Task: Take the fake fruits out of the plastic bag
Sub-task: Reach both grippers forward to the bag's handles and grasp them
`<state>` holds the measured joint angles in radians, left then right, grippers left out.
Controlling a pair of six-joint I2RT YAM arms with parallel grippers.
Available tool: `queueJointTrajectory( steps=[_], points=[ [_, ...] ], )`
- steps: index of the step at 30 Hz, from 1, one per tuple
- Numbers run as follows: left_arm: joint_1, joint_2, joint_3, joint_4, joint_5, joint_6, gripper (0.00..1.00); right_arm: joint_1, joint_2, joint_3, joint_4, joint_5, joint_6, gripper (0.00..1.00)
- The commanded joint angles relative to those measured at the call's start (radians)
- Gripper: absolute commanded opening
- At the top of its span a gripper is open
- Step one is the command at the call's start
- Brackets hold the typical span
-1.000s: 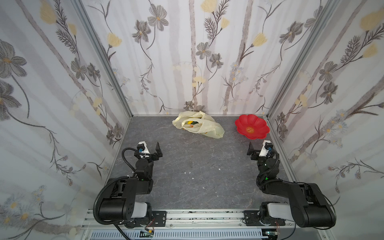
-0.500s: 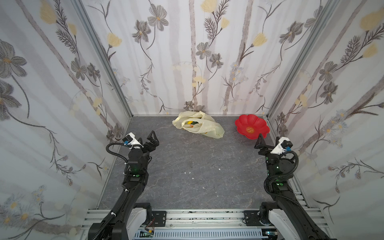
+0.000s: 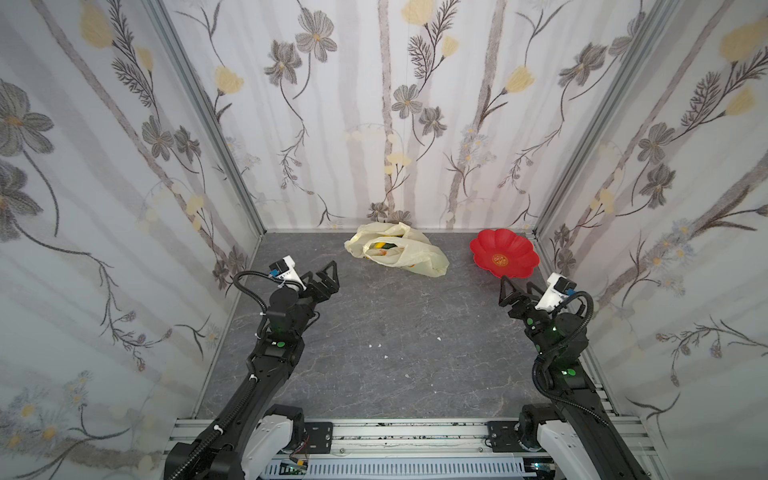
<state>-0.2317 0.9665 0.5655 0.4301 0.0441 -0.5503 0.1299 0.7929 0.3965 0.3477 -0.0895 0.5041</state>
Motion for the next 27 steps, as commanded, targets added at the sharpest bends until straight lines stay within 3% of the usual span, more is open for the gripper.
queueJointTrajectory(
  steps=[1, 8, 13, 17, 20, 23, 27],
  points=[
    [-0.075, 0.062, 0.085, -0.091, -0.167, 0.214, 1.0, 0.071, 0.005, 0.029, -0.051, 0.038, -0.018, 1.0],
    [-0.088, 0.263, 0.248, -0.126, -0.241, 0.384, 1.0, 0.21, 0.011, 0.064, -0.082, 0.087, -0.053, 1.0],
    [-0.08, 0.424, 0.366, -0.126, -0.092, 0.423, 1.0, 0.273, 0.0, 0.07, -0.1, 0.111, -0.065, 1.0],
    [-0.081, 0.536, 0.445, -0.126, -0.079, 0.429, 1.0, 0.303, 0.005, 0.071, -0.114, 0.115, -0.067, 1.0],
    [-0.08, 0.615, 0.52, -0.137, -0.065, 0.416, 0.92, 0.328, 0.028, 0.076, -0.118, 0.113, -0.072, 1.0],
    [-0.085, 0.66, 0.571, -0.136, -0.055, 0.374, 0.77, 0.366, 0.074, 0.102, -0.132, 0.132, -0.077, 1.0],
    [-0.1, 0.69, 0.606, -0.136, -0.037, 0.315, 0.43, 0.433, 0.15, 0.158, -0.148, 0.185, -0.091, 1.0]
  ],
)
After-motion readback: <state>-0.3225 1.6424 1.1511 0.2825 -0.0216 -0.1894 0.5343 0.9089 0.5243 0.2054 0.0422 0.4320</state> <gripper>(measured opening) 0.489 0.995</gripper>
